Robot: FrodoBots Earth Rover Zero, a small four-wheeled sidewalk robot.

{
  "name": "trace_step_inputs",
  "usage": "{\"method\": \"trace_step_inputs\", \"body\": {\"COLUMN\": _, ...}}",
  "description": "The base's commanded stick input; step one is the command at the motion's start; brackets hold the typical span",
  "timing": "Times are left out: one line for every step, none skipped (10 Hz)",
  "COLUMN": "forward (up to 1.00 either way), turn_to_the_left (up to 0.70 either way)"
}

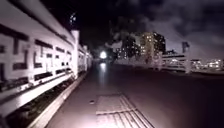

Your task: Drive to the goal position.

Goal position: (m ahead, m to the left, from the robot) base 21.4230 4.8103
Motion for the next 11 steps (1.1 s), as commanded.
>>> {"method": "trace_step_inputs", "body": {"forward": 0.45, "turn_to_the_left": 0.00}}
{"method": "trace_step_inputs", "body": {"forward": 0.45, "turn_to_the_left": 0.00}}
{"method": "trace_step_inputs", "body": {"forward": 0.45, "turn_to_the_left": 0.00}}
{"method": "trace_step_inputs", "body": {"forward": 0.45, "turn_to_the_left": 0.00}}
{"method": "trace_step_inputs", "body": {"forward": 0.45, "turn_to_the_left": 0.00}}
{"method": "trace_step_inputs", "body": {"forward": 0.45, "turn_to_the_left": 0.00}}
{"method": "trace_step_inputs", "body": {"forward": 0.45, "turn_to_the_left": 0.00}}
{"method": "trace_step_inputs", "body": {"forward": 0.45, "turn_to_the_left": 0.00}}
{"method": "trace_step_inputs", "body": {"forward": 0.45, "turn_to_the_left": 0.00}}
{"method": "trace_step_inputs", "body": {"forward": 0.45, "turn_to_the_left": 0.00}}
{"method": "trace_step_inputs", "body": {"forward": 0.45, "turn_to_the_left": 0.00}}
